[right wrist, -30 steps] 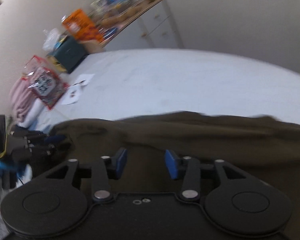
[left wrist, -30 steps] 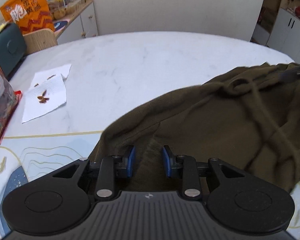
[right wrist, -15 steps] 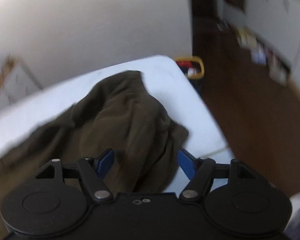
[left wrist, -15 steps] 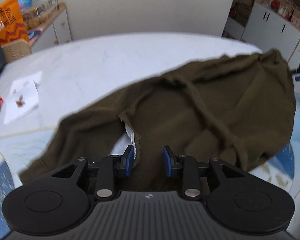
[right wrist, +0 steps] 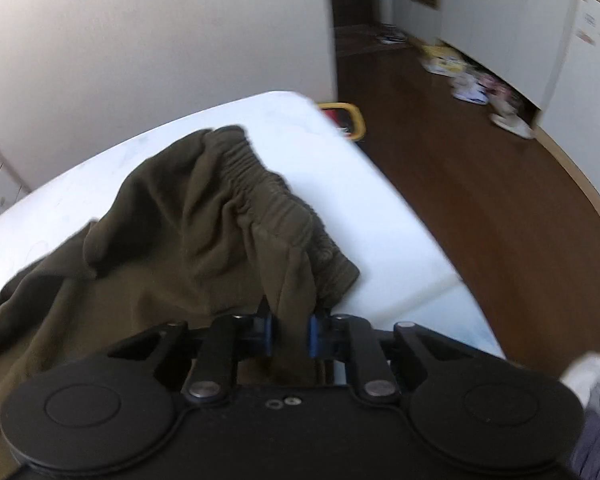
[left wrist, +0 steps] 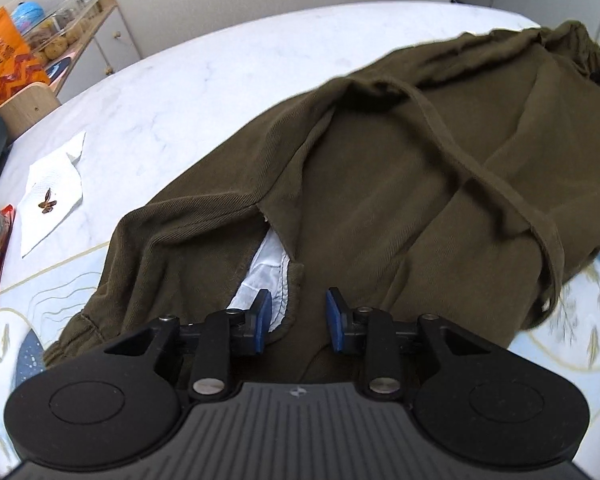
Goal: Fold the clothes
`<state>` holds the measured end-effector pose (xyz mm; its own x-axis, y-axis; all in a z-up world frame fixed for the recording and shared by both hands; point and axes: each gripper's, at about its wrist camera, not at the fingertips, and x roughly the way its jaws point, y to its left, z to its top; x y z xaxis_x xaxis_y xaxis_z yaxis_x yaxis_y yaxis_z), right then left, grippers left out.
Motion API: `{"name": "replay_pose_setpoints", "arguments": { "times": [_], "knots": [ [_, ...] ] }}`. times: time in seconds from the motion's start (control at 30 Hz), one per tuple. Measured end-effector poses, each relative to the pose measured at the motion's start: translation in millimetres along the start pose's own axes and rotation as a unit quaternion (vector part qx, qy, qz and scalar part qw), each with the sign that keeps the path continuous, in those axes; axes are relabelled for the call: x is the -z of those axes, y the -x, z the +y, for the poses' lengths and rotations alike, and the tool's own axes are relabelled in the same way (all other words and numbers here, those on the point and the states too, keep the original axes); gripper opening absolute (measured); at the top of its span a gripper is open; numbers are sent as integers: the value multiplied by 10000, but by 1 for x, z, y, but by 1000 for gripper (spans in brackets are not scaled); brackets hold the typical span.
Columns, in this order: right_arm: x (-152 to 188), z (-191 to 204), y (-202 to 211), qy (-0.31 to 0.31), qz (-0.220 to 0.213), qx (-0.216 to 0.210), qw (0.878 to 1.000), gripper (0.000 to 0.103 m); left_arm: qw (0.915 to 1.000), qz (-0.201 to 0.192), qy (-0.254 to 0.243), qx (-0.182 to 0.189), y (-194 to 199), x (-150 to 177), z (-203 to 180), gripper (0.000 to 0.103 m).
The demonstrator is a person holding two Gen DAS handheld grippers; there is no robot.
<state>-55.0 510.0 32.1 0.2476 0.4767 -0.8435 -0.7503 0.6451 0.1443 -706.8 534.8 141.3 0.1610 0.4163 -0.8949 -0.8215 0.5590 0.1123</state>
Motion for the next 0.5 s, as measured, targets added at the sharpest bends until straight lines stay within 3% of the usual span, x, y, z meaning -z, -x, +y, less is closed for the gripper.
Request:
{"name": "replay_pose_setpoints", "arguments": {
  "times": [0.1, 0.23, 0.37, 0.5],
  "knots": [
    [30, -22, 30, 103, -42, 129, 9999, 103, 9994, 184, -304, 33, 6, 12, 0, 23],
    [83, -72, 77, -115, 288, 192, 9993, 103, 9960, 319, -819, 136, 19, 38, -14, 23],
    [141, -115, 124, -277, 534, 414, 9973, 103, 9856, 640, -1460, 561, 41, 74, -38, 23],
    [191, -143, 161, -496, 657, 532, 9952, 103, 9761, 975, -1620, 1069, 64, 117, -51, 22]
  ]
}}
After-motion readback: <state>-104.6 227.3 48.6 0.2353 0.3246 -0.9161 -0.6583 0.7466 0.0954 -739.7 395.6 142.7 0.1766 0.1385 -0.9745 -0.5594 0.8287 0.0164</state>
